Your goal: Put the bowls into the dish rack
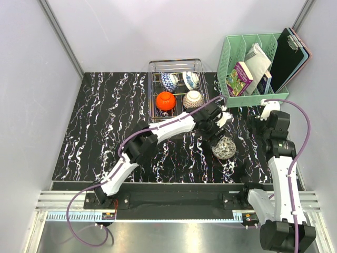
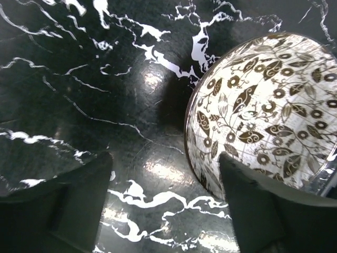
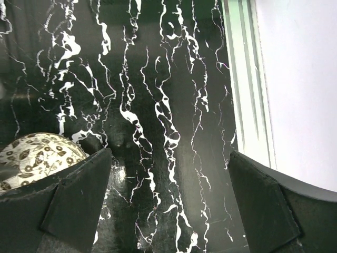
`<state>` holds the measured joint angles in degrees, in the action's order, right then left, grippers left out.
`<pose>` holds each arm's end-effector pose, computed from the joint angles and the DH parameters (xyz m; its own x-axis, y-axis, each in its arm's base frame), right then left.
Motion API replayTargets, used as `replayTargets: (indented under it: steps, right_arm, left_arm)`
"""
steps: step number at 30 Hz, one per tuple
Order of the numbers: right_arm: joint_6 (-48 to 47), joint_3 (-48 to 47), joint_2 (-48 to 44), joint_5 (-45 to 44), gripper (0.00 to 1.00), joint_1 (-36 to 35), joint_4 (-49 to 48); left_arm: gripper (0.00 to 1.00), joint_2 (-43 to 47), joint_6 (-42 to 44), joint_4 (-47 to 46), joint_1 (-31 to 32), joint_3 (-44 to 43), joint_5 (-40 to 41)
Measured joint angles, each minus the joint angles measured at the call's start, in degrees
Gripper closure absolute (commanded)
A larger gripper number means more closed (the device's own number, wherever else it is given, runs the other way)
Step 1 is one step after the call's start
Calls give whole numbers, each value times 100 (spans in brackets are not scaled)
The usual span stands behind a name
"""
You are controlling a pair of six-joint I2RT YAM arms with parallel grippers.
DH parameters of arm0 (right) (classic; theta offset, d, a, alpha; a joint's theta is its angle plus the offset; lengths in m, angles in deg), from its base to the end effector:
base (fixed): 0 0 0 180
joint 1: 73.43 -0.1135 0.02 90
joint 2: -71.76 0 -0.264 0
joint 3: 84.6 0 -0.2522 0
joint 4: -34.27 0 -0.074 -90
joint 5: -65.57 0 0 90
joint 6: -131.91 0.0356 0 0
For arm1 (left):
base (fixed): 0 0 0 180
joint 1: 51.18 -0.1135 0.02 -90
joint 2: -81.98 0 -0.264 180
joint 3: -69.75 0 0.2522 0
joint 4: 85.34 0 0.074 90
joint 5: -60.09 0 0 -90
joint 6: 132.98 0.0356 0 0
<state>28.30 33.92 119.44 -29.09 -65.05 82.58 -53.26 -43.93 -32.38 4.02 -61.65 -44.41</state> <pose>0.1751 -0.0287 0.3068 -0.5945 -0.1495 -0.7901 0.0737 0.9683 -0.2386 0.2886 -0.4308 0.1917 -0.4920 0.6797 -0.5440 0.8652 0.4513 -0.2186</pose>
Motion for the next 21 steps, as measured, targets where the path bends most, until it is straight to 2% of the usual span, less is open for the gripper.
replayTargets:
  steps: [3,5,7,9,16,21]
  right_arm:
    - [24,0,-68,87,0,7,0]
    - [42,0,-81,120,0,7,0]
    - [52,0,-81,133,0,9,0]
    - [59,0,-81,140,0,11,0]
    - [61,-50,-50,273,1,22,9]
    - [48,-304,94,636,0,31,177]
  left_arm:
    - [68,-114,-50,15,44,-94,7]
    - [76,-151,-59,7,76,-140,22]
    - [91,-162,-55,4,105,-160,44]
    - [100,-164,-66,-7,125,-162,59]
    - [100,-146,-55,-92,151,-179,-74]
    - [100,247,297,-46,87,323,-192]
